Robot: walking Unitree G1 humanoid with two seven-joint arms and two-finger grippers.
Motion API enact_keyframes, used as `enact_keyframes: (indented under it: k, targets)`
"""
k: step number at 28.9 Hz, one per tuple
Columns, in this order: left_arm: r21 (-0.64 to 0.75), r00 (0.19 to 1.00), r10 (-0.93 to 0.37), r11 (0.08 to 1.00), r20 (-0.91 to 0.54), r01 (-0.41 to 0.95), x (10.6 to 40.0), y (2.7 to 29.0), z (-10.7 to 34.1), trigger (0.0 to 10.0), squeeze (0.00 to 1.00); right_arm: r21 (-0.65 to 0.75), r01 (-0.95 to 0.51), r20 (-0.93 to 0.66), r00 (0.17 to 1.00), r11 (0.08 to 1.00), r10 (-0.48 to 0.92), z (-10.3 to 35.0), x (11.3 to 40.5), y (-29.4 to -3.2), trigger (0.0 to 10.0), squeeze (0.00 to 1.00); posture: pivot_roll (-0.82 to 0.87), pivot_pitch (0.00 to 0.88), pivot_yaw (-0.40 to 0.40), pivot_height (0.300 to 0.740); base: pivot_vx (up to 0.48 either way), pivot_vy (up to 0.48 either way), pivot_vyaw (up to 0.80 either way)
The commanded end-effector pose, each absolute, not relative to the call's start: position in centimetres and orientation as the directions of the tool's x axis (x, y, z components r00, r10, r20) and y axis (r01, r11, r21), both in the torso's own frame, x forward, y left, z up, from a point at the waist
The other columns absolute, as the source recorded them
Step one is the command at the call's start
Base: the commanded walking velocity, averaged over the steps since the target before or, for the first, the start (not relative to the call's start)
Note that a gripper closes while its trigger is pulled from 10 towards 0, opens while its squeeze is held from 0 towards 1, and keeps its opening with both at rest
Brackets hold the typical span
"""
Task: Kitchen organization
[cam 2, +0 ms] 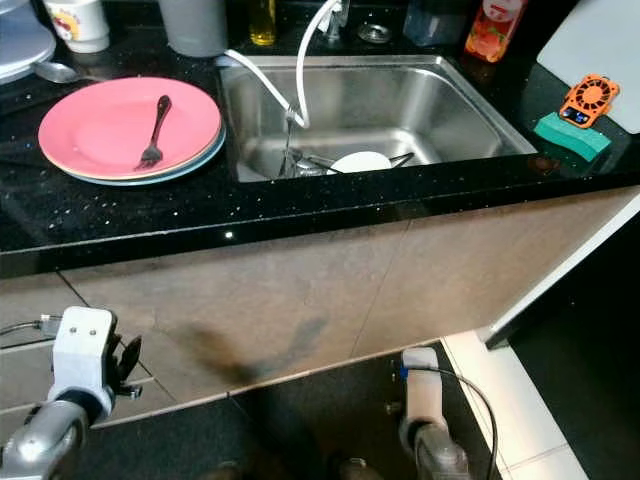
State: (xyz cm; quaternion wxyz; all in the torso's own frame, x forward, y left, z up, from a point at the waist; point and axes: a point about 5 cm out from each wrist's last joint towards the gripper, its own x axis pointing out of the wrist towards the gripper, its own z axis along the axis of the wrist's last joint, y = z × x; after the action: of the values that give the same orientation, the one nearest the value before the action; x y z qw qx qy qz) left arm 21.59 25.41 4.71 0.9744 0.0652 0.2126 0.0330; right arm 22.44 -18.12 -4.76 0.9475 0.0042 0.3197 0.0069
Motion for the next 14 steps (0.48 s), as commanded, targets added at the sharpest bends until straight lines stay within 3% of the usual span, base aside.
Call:
enact_keyframes:
  k: [1, 9, 14]
  targets:
    - [0.107, 0.897, 0.063, 0.994, -0.437, -0.017, 21.6, 25.3, 3.8, 10.0, 0.00, 0.014, 0.059, -0.632, 0.774, 0.998, -0.036, -5.3, 21.8, -19.1, 10.0, 0.00, 0.27, 0.079, -0.106, 0.740, 0.000, 0.000, 0.00]
    - [0.251, 0.871, 0.103, 0.968, -0.480, 0.024, 24.5, 26.1, 1.7, 10.0, 0.00, -0.047, 0.019, -0.673, 0.738, 0.999, -0.046, -6.0, 21.7, -18.5, 10.0, 0.00, 0.20, 0.035, -0.080, 0.740, 0.000, 0.000, 0.00]
    - [0.251, 0.835, 0.091, 0.966, -0.543, 0.058, 24.9, 25.6, 0.0, 10.0, 0.00, -0.050, 0.045, -0.692, 0.719, 0.998, -0.067, -6.5, 21.0, -18.8, 10.0, 0.00, 0.19, 0.013, -0.066, 0.740, 0.000, 0.000, 0.00]
